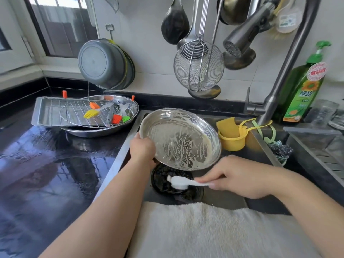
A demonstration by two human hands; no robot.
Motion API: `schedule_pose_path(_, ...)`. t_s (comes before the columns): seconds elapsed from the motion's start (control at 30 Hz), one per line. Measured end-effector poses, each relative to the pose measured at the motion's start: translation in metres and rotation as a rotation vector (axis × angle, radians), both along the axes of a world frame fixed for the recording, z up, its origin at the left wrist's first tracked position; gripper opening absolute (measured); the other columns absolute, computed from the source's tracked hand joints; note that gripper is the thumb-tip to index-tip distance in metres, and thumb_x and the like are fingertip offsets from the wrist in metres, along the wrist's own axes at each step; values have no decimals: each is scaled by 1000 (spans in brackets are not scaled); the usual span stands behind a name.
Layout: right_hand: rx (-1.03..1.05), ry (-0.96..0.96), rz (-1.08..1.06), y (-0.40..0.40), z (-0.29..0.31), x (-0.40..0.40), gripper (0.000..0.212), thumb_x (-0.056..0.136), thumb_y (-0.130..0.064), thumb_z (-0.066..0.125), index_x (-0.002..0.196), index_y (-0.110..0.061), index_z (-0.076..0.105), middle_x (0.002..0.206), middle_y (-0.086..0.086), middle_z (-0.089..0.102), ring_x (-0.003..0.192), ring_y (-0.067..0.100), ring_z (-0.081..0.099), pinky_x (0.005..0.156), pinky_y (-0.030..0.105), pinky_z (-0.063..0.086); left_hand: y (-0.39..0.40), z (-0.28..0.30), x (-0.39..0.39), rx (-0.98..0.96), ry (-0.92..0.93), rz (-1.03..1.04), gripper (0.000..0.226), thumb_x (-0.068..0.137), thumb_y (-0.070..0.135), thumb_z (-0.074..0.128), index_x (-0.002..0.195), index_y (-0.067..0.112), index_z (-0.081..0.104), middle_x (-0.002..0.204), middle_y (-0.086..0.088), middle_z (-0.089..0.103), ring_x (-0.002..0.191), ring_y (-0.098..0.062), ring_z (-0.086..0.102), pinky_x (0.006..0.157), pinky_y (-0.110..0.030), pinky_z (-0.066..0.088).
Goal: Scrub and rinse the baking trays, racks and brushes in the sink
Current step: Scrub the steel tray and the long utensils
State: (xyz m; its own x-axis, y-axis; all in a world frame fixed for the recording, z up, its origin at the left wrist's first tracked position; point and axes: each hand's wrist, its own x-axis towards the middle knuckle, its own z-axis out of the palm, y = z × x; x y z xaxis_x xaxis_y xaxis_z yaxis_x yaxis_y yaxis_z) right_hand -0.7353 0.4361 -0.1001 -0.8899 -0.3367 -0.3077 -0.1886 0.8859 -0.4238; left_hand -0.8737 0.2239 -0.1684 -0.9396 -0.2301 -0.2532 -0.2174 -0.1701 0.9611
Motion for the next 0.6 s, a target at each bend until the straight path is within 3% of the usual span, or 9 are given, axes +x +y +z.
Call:
schedule_pose_path(0.07, -72, 89, -154, 6, 7, 9, 37, 104, -35, 54, 128, -62, 57, 93, 0, 75, 55, 3, 44, 57, 24, 36, 0, 0, -1, 1, 18, 9, 46, 99, 2, 40, 134, 23, 62, 101, -5, 71, 96, -28, 69, 94, -46, 59)
schedule_pose_path(0.17, -92, 221, -316, -10, -5, 7, 39, 107, -31, 48, 137, -55, 54, 63, -8, 60, 47, 6, 35, 51, 24, 29, 8, 7, 6, 1, 28, -14, 45, 99, 0, 40, 129, 26, 61, 105, -5, 71, 96, -27, 69, 89, -42, 60)
schedule_pose_path(0.2, -92, 208, -309, -22, -10, 6, 39, 107, -31, 47, 140, -52, 53, 64, -10, 57, 50, 8, 39, 53, 27, 32, 10, 10, 10, 8, 22, -17, 45, 99, -2, 39, 123, 29, 59, 105, -4, 70, 94, -26, 68, 81, -38, 60)
schedule_pose_path(0.27, -77, 167, -248, -44, -20, 8, 41, 108, -31, 43, 145, -49, 48, 86, -11, 59, 60, 11, 47, 56, 25, 42, 10, 11, 13, 1, 20, -11, 46, 98, -5, 38, 125, 26, 58, 105, -5, 69, 91, -24, 67, 75, -36, 58)
schedule_pose_path(0.33, -3, 174, -221, -47, -22, 12, 42, 109, -29, 42, 147, -47, 47, 96, -8, 54, 61, 7, 41, 49, 13, 35, 6, 7, 10, -40, 26, -2, 53, 98, -2, 37, 141, 23, 55, 112, -7, 69, 96, -27, 67, 86, -43, 60)
schedule_pose_path(0.4, 63, 187, -254, -34, -20, 19, 42, 108, -29, 43, 144, -49, 49, 89, -9, 57, 59, 3, 37, 45, 13, 31, 3, 6, 7, -33, 13, 14, 57, 97, 0, 38, 146, 24, 53, 116, -9, 70, 97, -28, 68, 91, -48, 60)
schedule_pose_path(0.47, 130, 184, -322, -12, -20, 24, 41, 108, -32, 44, 142, -54, 48, 73, -12, 48, 55, 5, 38, 44, 19, 29, 2, 7, 7, 4, 13, 31, 59, 96, -2, 37, 146, 24, 54, 115, -9, 70, 95, -27, 69, 89, -49, 61)
schedule_pose_path(0.6, 267, 164, -466, 33, -27, 14, 42, 108, -32, 42, 142, -55, 48, 77, -9, 49, 61, 12, 45, 50, 27, 30, 2, 5, 6, 1, 35, 19, 58, 88, -4, 39, 131, 26, 65, 108, -9, 73, 96, -31, 70, 90, -53, 61)
